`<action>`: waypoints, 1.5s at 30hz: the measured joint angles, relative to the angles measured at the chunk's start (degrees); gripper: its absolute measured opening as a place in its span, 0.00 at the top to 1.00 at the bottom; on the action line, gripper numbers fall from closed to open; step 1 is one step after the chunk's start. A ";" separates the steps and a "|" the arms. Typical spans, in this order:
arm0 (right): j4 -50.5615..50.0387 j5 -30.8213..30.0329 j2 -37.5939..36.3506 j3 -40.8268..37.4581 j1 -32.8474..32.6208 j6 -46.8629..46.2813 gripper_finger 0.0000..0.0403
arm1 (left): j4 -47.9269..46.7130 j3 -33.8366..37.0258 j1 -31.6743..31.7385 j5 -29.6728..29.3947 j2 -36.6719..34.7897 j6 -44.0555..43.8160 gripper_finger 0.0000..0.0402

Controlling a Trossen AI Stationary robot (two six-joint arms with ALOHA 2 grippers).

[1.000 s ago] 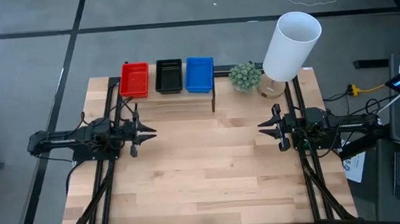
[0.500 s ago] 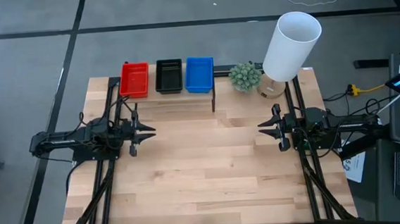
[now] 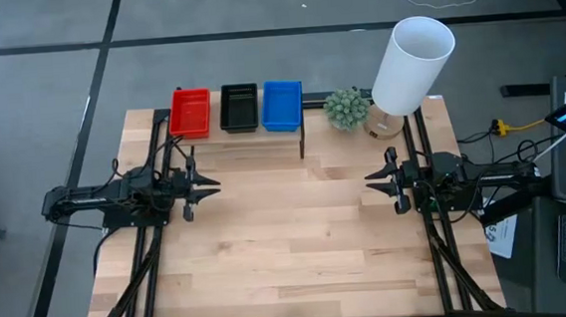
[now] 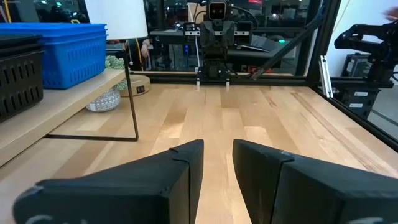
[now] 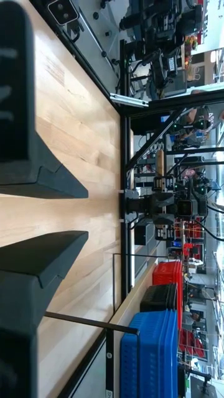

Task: Stack baskets on shelf by color
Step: Return to Home Position

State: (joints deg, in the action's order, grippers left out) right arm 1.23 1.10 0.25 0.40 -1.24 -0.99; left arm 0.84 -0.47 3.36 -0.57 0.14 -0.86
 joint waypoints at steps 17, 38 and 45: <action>-0.11 -0.07 -0.22 0.00 0.67 0.00 0.77 | 0.01 0.02 0.00 -0.09 0.00 0.02 0.80; -0.22 -0.04 -0.22 0.00 5.58 0.00 0.77 | 0.02 0.02 -0.01 -0.05 0.00 0.02 0.80; -0.16 -0.04 0.30 0.00 5.58 0.00 0.77 | 0.02 0.02 0.00 -0.05 0.00 0.00 0.80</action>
State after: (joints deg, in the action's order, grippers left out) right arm 1.07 1.06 0.55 0.40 4.34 -0.99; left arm 0.86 -0.45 3.36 -0.62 0.14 -0.86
